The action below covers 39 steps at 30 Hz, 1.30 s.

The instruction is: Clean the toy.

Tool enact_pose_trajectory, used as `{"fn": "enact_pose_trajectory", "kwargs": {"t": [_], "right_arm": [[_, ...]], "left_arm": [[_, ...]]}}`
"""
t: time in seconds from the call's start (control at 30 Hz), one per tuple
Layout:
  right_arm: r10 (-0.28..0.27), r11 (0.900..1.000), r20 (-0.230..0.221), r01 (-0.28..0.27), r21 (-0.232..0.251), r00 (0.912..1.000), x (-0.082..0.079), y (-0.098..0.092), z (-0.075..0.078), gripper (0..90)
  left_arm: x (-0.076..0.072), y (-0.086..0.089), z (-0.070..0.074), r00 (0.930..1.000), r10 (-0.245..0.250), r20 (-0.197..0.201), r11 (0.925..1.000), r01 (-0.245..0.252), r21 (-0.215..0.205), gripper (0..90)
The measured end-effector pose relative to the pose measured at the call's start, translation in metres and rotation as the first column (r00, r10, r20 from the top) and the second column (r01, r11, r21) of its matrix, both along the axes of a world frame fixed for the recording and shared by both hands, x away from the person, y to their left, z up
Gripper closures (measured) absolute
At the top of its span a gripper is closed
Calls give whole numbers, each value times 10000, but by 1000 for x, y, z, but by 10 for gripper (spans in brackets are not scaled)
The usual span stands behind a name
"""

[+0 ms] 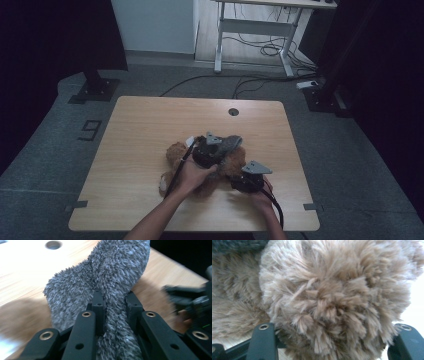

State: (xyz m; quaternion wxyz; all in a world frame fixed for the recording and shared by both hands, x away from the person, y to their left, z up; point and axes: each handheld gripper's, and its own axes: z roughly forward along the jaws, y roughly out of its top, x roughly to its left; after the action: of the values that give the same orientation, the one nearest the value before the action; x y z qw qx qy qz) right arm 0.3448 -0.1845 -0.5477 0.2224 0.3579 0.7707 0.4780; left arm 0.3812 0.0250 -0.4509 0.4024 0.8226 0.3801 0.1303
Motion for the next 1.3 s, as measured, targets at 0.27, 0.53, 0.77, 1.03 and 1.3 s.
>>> {"fn": "enact_pose_trajectory", "kwargs": {"t": [0.27, 0.53, 0.77, 1.03, 1.3], "right_arm": [[23, 10000, 41, -23, -58, 10000, 0, 1, 1, 360], [-8, 10000, 53, 8, -33, 10000, 0, 1, 0, 360], [-34, 10000, 40, 33, 16, 10000, 0, 1, 0, 360], [-41, 10000, -14, 41, 73, 10000, 1, 0, 0, 360], [-65, 10000, -17, 66, 70, 10000, 1, 1, 0, 360]], "left_arm": [[5, 58, 2, 9974, 625, -369, 9954, -650, -704, 742], [10, 105, -9, 9858, 1541, -672, 9839, -1593, -807, 740], [17, 137, -28, 9677, 2244, -1149, 9707, -2324, -618, 740], [19, 170, -55, 9432, 2918, -1590, 9557, -2943, 82, 737], [5, 153, -4, 9715, 2339, -375, 9700, -2358, -600, 737]]}}
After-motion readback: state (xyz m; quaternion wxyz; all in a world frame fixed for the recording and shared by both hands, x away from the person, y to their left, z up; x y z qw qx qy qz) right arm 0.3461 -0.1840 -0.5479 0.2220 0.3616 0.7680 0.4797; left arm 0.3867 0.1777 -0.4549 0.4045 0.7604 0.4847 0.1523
